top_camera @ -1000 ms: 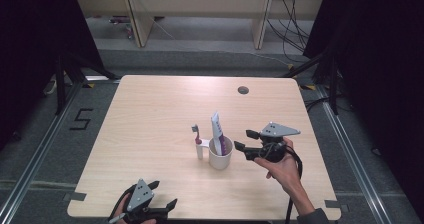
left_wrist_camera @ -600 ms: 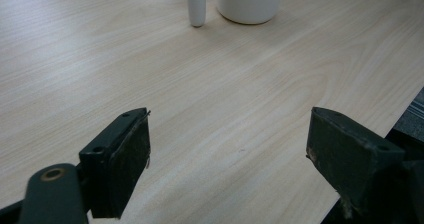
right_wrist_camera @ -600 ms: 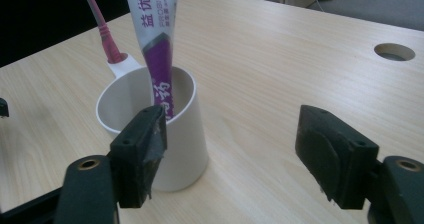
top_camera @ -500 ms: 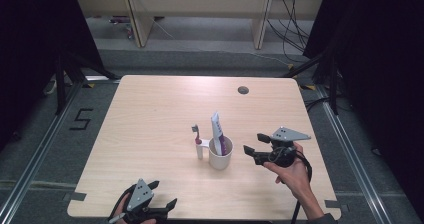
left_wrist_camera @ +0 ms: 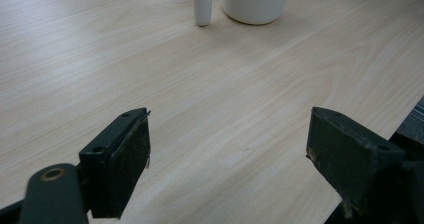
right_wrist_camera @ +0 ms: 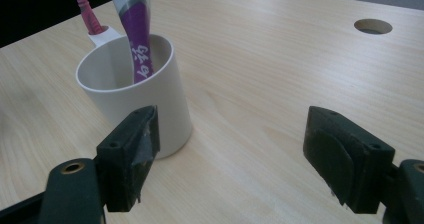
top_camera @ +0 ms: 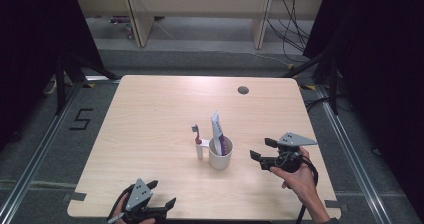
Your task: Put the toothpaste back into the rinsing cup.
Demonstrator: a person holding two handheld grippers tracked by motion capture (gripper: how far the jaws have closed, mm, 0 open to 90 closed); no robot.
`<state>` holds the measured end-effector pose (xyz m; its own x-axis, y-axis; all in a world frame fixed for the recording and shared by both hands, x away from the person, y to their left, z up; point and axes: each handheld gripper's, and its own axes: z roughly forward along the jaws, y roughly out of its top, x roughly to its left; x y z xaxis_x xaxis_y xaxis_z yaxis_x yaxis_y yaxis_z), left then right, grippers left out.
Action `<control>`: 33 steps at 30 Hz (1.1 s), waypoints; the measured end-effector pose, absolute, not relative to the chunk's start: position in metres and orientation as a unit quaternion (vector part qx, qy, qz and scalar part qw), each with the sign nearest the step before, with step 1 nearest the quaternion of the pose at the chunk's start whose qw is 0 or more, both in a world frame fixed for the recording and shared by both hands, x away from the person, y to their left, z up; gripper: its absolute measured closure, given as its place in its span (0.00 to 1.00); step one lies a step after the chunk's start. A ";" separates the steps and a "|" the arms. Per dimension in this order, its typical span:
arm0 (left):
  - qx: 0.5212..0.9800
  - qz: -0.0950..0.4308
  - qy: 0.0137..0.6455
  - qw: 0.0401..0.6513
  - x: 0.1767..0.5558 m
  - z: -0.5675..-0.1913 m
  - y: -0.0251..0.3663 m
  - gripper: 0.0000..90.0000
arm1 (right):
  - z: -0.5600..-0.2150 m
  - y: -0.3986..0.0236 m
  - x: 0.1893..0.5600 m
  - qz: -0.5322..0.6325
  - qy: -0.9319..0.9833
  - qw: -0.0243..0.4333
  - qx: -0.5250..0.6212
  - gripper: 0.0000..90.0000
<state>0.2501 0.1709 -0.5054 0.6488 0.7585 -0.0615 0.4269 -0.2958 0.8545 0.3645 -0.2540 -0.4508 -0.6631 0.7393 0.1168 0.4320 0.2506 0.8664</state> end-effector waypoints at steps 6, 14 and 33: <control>0.783 0.183 0.378 0.458 0.249 -0.505 0.169 0.19 | -0.458 -0.258 0.362 0.478 0.773 0.155 0.388 0.26; 0.784 0.181 0.376 0.458 0.249 -0.506 0.169 0.19 | -0.459 -0.259 0.352 0.453 0.786 0.163 0.387 0.23; 0.788 0.183 0.374 0.454 0.248 -0.507 0.171 0.19 | -0.466 -0.278 0.331 0.437 0.794 0.178 0.384 0.23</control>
